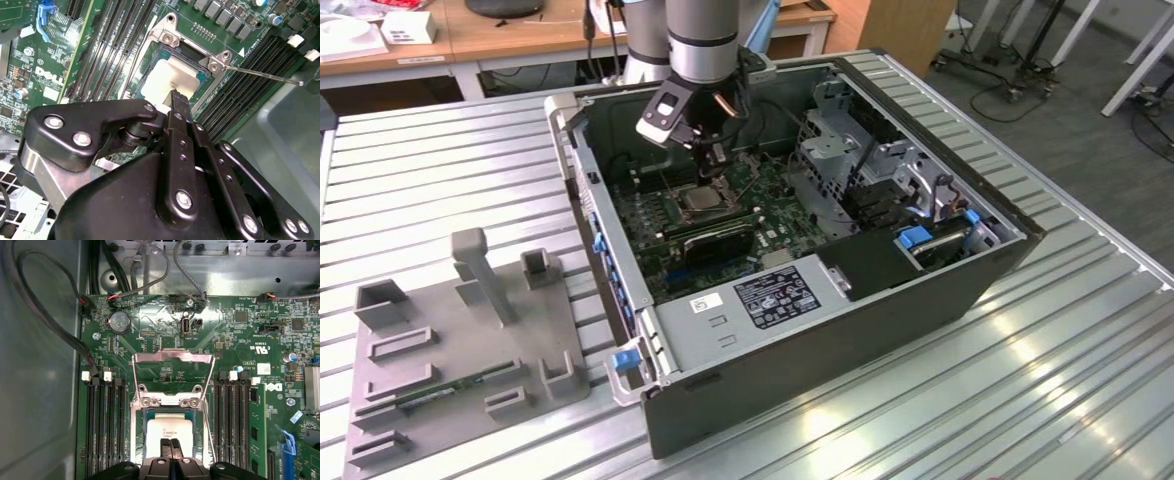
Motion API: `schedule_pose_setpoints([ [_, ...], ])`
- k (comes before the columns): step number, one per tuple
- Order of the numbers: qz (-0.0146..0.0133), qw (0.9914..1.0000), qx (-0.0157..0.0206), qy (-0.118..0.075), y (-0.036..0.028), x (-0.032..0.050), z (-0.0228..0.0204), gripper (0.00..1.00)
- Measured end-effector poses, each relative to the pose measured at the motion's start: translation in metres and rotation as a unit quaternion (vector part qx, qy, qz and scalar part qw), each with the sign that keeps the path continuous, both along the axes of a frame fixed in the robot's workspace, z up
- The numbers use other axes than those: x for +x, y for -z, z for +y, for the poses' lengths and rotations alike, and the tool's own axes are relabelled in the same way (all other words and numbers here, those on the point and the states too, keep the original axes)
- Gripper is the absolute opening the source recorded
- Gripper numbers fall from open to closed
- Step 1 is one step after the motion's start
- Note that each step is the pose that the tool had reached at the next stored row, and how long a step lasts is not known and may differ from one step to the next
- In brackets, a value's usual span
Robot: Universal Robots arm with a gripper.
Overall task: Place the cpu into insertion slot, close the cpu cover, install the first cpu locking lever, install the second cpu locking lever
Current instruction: 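Close the cpu cover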
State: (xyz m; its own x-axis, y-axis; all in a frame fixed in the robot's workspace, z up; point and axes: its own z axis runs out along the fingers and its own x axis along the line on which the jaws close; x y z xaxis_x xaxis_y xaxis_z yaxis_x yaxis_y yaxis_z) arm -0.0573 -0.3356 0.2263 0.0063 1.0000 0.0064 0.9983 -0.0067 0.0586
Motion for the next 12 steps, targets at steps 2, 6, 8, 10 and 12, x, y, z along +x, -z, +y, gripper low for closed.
schedule_pose_setpoints([
  [2, 0.0000, 1.00000, 0.0001, 0.000, 0.0019, 0.0000, 0.0001, 0.11],
  [6, 0.0000, 1.00000, 0.0000, 0.000, 0.0085, 0.0000, 0.0001, 0.11],
  [8, 0.0000, 1.00000, 0.0000, 0.000, 0.0121, 0.0000, 0.0001, 0.11],
  [10, 0.0000, 1.00000, 0.0000, 0.000, 0.0151, 0.0000, 0.0001, 0.11],
  [12, 0.0000, 1.00000, 0.0000, 0.000, 0.0178, 0.0002, 0.0001, 0.11],
])
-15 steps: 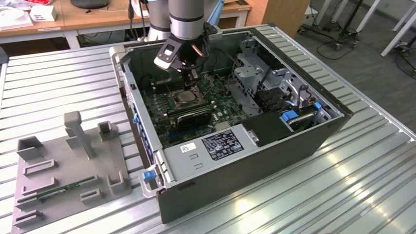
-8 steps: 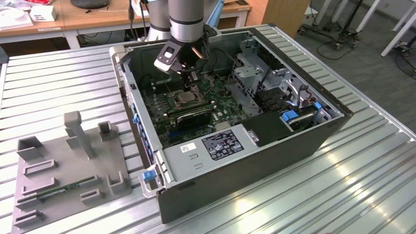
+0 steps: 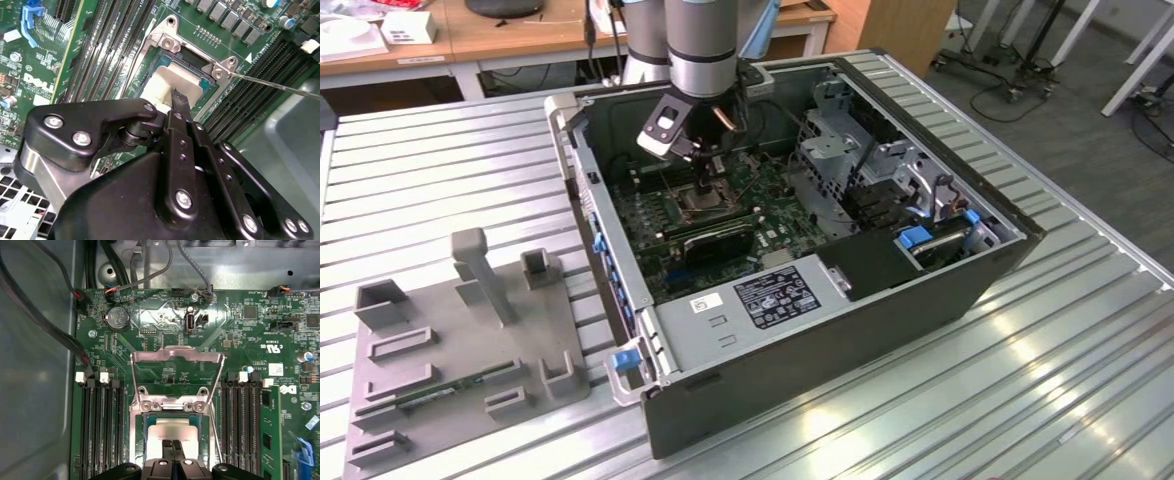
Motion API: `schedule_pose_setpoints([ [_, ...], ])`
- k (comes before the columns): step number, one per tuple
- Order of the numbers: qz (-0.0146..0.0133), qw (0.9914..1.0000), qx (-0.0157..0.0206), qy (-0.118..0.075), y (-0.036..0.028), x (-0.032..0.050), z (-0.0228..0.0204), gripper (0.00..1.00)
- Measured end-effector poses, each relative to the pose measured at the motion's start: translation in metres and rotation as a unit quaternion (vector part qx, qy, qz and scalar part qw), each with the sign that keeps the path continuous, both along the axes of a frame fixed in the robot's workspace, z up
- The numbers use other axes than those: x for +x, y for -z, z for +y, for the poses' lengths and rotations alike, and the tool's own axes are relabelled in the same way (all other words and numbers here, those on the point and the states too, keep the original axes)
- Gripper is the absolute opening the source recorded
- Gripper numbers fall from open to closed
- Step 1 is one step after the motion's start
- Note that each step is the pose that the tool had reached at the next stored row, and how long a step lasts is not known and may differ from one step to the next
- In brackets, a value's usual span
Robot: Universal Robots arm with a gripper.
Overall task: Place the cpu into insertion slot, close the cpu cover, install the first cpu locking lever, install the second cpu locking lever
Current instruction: 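Close the cpu cover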
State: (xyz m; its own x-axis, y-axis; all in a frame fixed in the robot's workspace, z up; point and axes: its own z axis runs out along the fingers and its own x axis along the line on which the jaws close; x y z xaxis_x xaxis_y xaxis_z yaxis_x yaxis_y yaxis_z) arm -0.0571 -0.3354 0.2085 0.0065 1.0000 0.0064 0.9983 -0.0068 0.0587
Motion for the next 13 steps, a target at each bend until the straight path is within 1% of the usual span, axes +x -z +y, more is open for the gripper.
schedule_pose_setpoints([
  [4, 0.0000, 1.00000, 0.0000, 0.000, 0.0051, 0.0010, 0.0000, 0.11],
  [9, 0.0000, 1.00000, 0.0001, 0.000, 0.0051, 0.0010, 0.0000, 0.11],
  [13, 0.0001, 1.00000, 0.0000, 0.000, 0.0083, 0.0010, 0.0000, 0.11],
])
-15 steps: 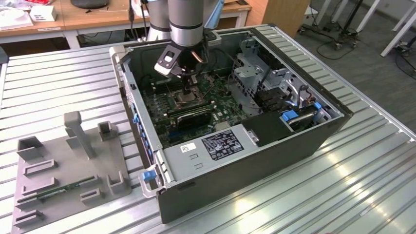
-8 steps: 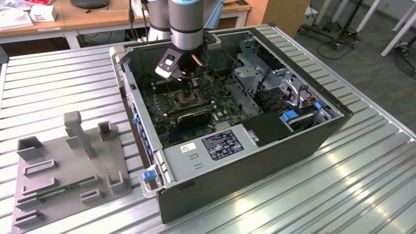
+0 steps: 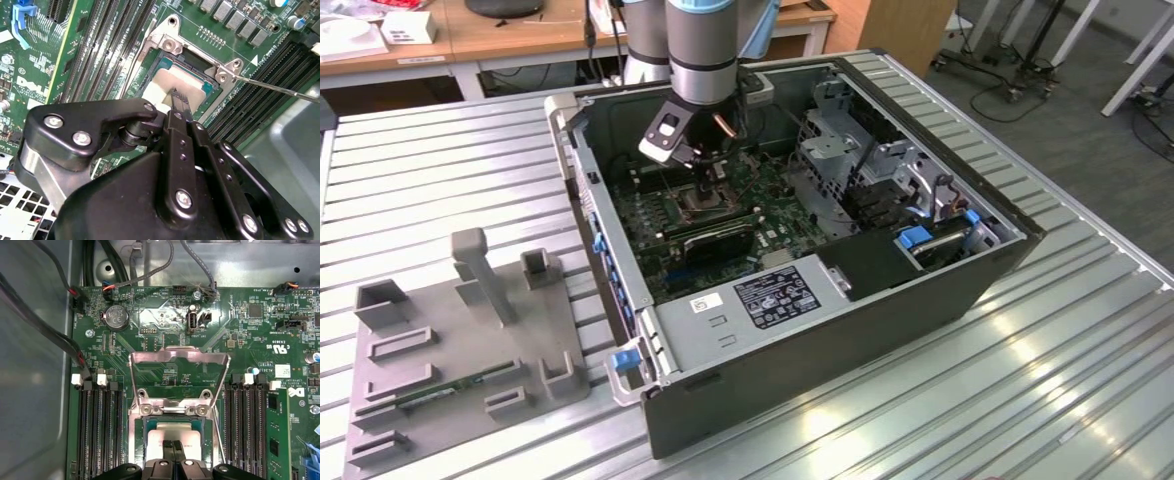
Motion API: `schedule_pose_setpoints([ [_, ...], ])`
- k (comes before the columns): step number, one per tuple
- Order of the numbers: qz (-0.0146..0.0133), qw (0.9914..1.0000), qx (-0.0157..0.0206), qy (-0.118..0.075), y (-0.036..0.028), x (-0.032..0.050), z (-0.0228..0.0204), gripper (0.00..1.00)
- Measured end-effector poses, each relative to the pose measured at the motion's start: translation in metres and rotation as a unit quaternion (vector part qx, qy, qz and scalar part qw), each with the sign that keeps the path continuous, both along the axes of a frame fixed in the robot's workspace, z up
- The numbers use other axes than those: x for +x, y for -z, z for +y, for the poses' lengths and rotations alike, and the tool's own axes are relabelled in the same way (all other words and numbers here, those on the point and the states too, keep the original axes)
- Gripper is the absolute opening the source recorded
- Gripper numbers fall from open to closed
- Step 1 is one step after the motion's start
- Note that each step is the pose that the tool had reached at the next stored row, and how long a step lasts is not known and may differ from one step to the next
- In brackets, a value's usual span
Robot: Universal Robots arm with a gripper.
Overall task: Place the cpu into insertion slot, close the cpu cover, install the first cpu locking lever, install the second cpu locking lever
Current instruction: 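Close the cpu cover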
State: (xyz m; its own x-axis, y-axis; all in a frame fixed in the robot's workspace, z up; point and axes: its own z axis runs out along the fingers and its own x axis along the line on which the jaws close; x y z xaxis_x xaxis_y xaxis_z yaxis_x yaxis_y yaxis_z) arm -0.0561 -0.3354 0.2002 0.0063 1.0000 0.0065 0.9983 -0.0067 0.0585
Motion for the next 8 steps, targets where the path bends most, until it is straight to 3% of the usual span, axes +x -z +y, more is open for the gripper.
schedule_pose_setpoints([
  [8, -0.0001, 1.00000, 0.0004, 0.000, 0.0011, 0.0000, 0.0000, 0.11],
])
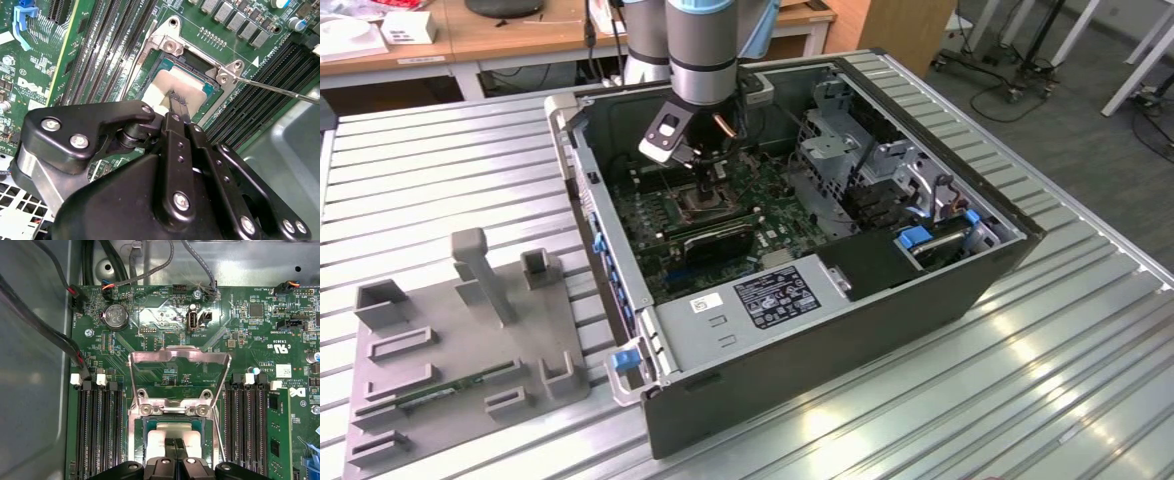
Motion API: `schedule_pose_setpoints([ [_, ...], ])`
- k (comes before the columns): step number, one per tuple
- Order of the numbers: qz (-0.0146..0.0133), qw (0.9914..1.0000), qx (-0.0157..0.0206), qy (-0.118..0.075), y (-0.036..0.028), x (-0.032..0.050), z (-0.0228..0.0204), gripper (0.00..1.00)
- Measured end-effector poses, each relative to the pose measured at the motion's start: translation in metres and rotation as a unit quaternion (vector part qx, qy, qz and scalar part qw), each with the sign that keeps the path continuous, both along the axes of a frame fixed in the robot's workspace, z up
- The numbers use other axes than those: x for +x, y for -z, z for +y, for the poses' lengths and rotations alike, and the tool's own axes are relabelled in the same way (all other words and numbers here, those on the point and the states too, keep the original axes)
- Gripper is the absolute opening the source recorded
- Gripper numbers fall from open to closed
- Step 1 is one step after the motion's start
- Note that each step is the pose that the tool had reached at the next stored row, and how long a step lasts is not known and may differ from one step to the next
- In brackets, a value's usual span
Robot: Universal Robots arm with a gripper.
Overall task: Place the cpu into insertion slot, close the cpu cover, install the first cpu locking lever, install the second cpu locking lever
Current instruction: 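Close the cpu cover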
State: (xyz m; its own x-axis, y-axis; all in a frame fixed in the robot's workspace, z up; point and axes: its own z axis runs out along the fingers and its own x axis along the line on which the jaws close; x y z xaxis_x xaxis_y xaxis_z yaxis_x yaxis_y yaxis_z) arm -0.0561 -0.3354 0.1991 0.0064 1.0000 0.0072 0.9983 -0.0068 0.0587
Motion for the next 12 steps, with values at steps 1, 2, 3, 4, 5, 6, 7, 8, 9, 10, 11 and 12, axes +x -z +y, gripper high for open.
schedule_pose_setpoints([
  [1, 0.0000, 1.00000, 0.0000, 0.000, 0.0000, 0.0000, 0.0000, 0.11],
  [2, 0.0000, 1.00000, 0.0000, 0.000, 0.0000, 0.0000, 0.0000, 0.11],
  [3, 0.0000, 1.00000, 0.0000, 0.000, 0.0000, 0.0000, 0.0000, 0.11],
  [4, 0.0000, 1.00000, 0.0000, 0.000, 0.0000, 0.0000, 0.0000, 0.11],
  [5, 0.0000, 1.00000, 0.0000, 0.000, 0.0000, 0.0000, 0.0000, 0.11],
  [6, 0.0000, 1.00000, 0.0001, 0.000, 0.0000, 0.0000, 0.0000, 0.11],
  [7, 0.0000, 1.00000, 0.0001, 0.000, 0.0000, 0.0000, 0.0000, 0.11],
  [8, 0.0000, 1.00000, 0.0001, 0.000, 0.0000, 0.0000, 0.0000, 0.11],
  [9, 0.0000, 1.00000, 0.0001, 0.000, 0.0000, 0.0000, 0.0000, 0.11],
  [10, 0.0000, 1.00000, 0.0001, 0.000, 0.0000, 0.0000, 0.0000, 0.11],
  [11, 0.0000, 1.00000, 0.0003, 0.000, 0.0000, 0.0000, 0.0000, 0.11],
  [12, 0.0001, 1.00000, 0.0007, 0.000, -0.0001, 0.0000, 0.0000, 0.11],
])
